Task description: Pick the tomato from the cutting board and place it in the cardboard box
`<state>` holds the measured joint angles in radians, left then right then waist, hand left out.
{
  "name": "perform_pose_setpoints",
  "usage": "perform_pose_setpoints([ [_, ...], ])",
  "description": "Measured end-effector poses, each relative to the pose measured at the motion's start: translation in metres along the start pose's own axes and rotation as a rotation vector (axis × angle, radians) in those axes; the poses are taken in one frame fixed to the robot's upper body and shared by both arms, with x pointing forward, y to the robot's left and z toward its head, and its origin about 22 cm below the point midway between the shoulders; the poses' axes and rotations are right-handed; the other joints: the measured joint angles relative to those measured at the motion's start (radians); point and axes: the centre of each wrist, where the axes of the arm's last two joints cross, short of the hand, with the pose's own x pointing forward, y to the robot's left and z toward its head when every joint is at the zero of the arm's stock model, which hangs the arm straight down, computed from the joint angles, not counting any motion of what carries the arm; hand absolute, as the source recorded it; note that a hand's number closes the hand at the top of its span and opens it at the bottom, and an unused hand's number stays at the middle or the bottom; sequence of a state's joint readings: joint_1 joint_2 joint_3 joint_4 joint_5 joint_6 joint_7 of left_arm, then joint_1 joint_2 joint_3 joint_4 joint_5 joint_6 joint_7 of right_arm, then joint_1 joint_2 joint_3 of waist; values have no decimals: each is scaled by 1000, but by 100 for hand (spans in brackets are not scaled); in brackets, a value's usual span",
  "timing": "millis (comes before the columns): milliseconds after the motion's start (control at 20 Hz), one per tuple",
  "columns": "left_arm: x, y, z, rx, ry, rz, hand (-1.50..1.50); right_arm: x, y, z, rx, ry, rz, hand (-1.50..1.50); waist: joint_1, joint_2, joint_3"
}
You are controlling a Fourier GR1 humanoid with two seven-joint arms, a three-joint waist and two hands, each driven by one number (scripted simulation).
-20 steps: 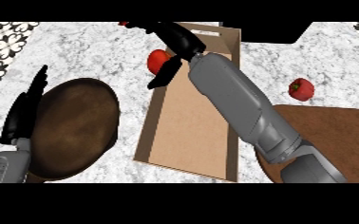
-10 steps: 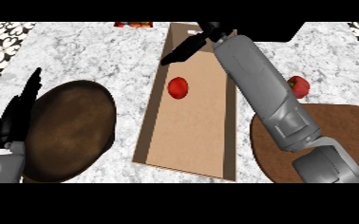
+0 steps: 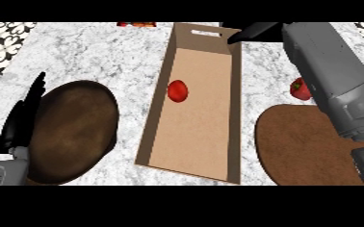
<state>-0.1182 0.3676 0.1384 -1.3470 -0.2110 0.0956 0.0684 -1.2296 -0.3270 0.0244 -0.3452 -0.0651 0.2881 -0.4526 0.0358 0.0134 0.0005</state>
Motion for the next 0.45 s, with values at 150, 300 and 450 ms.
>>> perform_pose_setpoints([
  [150,2,2,-3,2,-7,-3,0,4,-38,15,-21,12,18,-150,7,5,0],
  [300,2,-4,-2,-2,-18,-9,0,6,-74,38,-27,7,37,-150,13,9,1],
  [450,3,0,-4,-2,-20,-9,0,2,-98,60,-6,16,60,-150,21,13,1],
])
